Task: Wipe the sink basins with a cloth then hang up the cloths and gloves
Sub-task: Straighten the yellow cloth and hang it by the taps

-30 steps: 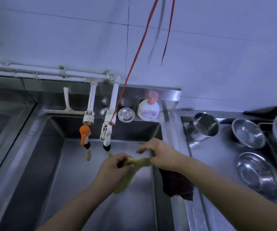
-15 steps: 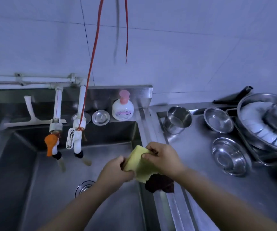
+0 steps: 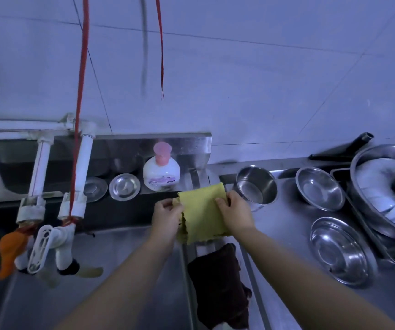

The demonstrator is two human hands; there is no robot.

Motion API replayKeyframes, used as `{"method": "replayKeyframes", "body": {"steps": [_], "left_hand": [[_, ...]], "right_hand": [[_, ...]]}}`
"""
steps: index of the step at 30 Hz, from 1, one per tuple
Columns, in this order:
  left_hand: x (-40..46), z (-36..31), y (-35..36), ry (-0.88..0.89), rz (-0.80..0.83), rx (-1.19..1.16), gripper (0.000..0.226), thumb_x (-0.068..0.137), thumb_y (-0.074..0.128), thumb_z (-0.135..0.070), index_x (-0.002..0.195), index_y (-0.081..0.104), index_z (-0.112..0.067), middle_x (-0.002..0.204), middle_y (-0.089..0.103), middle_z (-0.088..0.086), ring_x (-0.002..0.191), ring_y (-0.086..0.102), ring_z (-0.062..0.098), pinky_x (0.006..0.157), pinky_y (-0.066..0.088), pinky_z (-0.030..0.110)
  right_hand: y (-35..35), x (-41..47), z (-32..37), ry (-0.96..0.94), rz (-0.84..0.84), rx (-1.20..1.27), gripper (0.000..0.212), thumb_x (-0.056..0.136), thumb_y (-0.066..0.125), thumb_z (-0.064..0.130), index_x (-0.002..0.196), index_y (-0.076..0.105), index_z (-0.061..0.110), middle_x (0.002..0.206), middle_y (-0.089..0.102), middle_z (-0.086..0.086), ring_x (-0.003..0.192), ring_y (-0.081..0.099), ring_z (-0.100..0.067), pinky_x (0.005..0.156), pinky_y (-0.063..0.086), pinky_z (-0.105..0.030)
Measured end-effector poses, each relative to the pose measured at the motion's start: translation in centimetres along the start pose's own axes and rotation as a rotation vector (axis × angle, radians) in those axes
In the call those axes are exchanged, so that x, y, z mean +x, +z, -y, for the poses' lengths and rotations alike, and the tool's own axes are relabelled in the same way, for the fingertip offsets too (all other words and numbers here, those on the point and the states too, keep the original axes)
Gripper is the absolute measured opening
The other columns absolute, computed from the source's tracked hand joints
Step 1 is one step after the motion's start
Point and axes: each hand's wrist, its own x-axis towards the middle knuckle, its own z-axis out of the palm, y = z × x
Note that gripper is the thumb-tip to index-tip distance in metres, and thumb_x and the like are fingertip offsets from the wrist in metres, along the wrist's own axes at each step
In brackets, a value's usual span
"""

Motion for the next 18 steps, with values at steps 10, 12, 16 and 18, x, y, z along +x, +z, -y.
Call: {"method": "replayKeyframes", "body": {"steps": [10,12,16,18], "left_hand": [[3.5,5.6,0.4,0.014,0.100,0.292,0.060,0.078,0.063,0.002,0.131,0.037,-0.009,0.099,0.059,-0.001,0.091,0.059,0.020,0.080,0.051,0.035],[3.7,5.5,0.4,0.064,0.085,0.354,0.052,0.076,0.062,-0.002,0.122,0.043,-0.016,0.094,0.059,-0.001,0.085,0.060,0.016,0.071,0.052,0.033],[3.9,5.6,0.5,0.094,0.043,0.500,0.062,0.078,0.066,-0.011,0.133,0.036,-0.017,0.088,0.057,-0.010,0.078,0.058,0.012,0.060,0.043,0.027],[3.8,5.8,0.3,0.057,0.053,0.520,0.074,0.081,0.067,-0.015,0.142,0.027,-0.011,0.096,0.058,-0.008,0.085,0.057,0.015,0.066,0.042,0.026]], "right_hand": [[1.6,1.2,-3.1,0.006,0.004,-0.051,0.049,0.084,0.051,0.011,0.129,0.044,0.028,0.099,0.059,0.005,0.084,0.055,-0.013,0.068,0.038,-0.027],[1.6,1.2,-3.2,-0.013,-0.027,-0.030,0.046,0.082,0.051,0.010,0.124,0.049,0.028,0.099,0.060,0.005,0.082,0.055,-0.012,0.066,0.038,-0.027],[1.4,1.0,-3.5,-0.021,0.017,-0.119,0.045,0.084,0.052,0.010,0.124,0.050,0.029,0.110,0.059,0.000,0.088,0.058,-0.016,0.071,0.044,-0.028],[1.2,0.8,-3.7,-0.030,0.019,-0.166,0.043,0.086,0.054,0.013,0.126,0.050,0.028,0.115,0.058,-0.001,0.093,0.058,-0.016,0.075,0.046,-0.029]]}}
